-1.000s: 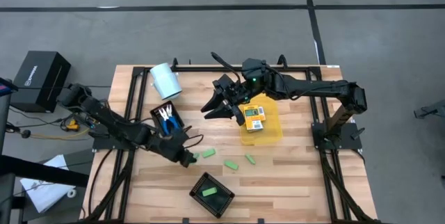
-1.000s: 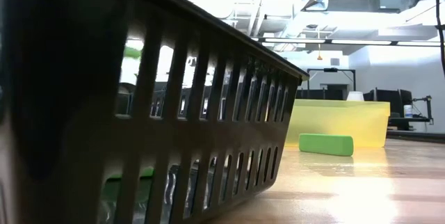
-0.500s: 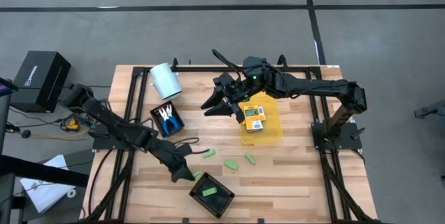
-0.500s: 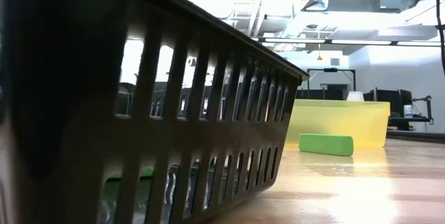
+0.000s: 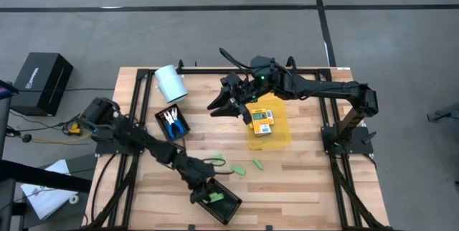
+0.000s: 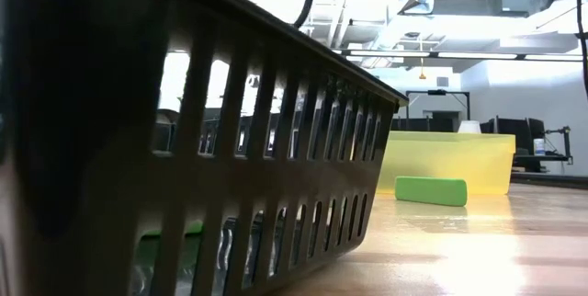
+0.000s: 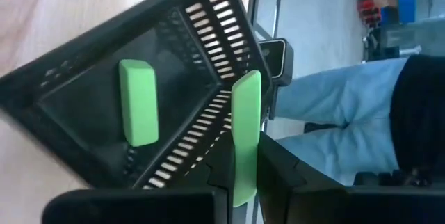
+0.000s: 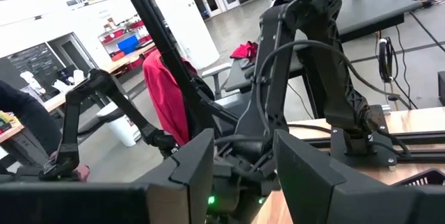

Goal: Pick & Place School Supplies
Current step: Put the green eraser into the bottom black bin

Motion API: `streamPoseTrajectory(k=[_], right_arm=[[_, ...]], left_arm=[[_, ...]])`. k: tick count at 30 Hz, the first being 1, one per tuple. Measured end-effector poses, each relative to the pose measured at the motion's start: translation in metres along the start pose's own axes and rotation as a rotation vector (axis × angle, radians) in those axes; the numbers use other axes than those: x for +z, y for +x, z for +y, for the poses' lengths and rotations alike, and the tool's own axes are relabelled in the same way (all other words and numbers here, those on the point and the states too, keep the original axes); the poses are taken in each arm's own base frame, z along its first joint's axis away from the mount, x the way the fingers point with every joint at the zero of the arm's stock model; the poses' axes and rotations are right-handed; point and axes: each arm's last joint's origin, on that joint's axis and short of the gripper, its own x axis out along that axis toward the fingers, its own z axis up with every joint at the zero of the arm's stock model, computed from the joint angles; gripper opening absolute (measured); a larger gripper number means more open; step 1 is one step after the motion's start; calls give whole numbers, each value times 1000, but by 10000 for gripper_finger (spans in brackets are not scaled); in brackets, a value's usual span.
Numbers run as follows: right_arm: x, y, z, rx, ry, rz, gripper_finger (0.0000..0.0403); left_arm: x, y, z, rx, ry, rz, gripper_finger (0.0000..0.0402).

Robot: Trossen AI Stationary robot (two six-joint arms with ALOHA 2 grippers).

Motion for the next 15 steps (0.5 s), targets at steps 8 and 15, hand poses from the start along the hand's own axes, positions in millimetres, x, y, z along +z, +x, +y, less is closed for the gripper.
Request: streamPoseTrajectory(k=[8,15], right_arm=[[-1,0,0,0,-9,4,141],[-1,0,0,-1,-13,7,141]], left_arm=[[2,11,10,13,-19,36,51],[6,8,10,3,-24,15,128]])
